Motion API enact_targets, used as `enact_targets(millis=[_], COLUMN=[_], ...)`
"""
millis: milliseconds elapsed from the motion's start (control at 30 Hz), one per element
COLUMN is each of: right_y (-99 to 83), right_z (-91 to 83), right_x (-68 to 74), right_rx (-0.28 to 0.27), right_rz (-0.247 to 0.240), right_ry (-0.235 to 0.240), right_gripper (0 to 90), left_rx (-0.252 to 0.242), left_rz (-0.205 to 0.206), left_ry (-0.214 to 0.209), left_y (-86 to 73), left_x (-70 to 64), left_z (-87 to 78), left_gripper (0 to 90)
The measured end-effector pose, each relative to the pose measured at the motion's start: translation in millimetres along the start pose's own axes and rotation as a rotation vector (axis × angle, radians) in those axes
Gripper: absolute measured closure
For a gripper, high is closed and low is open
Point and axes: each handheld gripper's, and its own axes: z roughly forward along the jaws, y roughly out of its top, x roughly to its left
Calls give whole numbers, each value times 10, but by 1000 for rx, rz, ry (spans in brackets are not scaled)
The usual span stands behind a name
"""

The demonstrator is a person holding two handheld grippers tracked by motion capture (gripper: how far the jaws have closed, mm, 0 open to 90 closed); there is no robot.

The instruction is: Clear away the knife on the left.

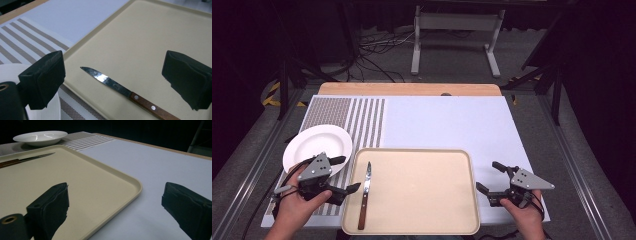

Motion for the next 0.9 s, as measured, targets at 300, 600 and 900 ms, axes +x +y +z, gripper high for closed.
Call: enact_targets(millis=[300,600,900], right_y=[-3,-9,-11], right_z=[4,12,11], right_x=[3,5,3], right_rx=[-7,-6,-11], right_rz=[1,0,-1], right_ry=[4,13,18], right_gripper=[79,78,77], left_rx=[-150,-215,-283], left_rz=[10,8,-24], left_ry=[17,48,52], left_y=[-265,-455,-611], left_x=[93,142,198], left_z=[-137,-233,-259], left_gripper=[35,30,30])
